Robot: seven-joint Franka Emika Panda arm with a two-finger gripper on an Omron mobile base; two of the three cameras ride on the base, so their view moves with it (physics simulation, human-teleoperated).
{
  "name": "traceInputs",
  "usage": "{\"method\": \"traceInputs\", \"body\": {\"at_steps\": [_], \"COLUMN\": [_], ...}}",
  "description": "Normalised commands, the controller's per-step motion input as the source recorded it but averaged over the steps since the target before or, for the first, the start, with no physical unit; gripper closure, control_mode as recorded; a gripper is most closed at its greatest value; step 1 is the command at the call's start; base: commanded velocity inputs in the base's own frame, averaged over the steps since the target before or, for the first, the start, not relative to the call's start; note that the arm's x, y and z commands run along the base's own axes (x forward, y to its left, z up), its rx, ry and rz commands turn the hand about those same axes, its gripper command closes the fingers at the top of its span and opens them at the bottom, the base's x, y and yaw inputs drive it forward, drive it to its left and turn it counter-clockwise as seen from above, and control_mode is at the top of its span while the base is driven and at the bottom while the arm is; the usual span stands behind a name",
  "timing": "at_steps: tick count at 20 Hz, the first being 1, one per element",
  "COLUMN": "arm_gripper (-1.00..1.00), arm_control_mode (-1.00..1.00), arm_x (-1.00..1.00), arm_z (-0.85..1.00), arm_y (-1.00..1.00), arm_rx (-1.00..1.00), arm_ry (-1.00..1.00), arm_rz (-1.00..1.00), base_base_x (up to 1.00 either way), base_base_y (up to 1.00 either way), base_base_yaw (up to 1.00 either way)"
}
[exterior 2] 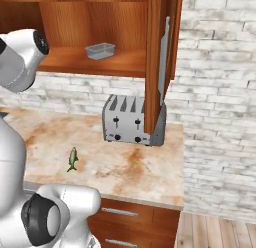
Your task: Retrieve the tupperware from the cabinet, then place the raw meat into the tupperware to avoid contamination.
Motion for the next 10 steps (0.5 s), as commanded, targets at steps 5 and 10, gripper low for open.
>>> {"method": "traceInputs", "body": {"at_steps": [5, 10], "arm_gripper": [-1.00, -1.00], "arm_control_mode": [-1.00, -1.00], "arm_x": [0.00, 0.00], "arm_z": [0.01, 0.00], "arm_y": [-0.25, -0.12], "arm_rx": [-0.14, -0.19], "arm_ry": [-0.23, -0.25], "arm_rz": [0.00, -0.01], "base_base_x": [0.00, 0.00], "base_base_y": [0.00, 0.00], "base_base_yaw": [0.00, 0.00]}}
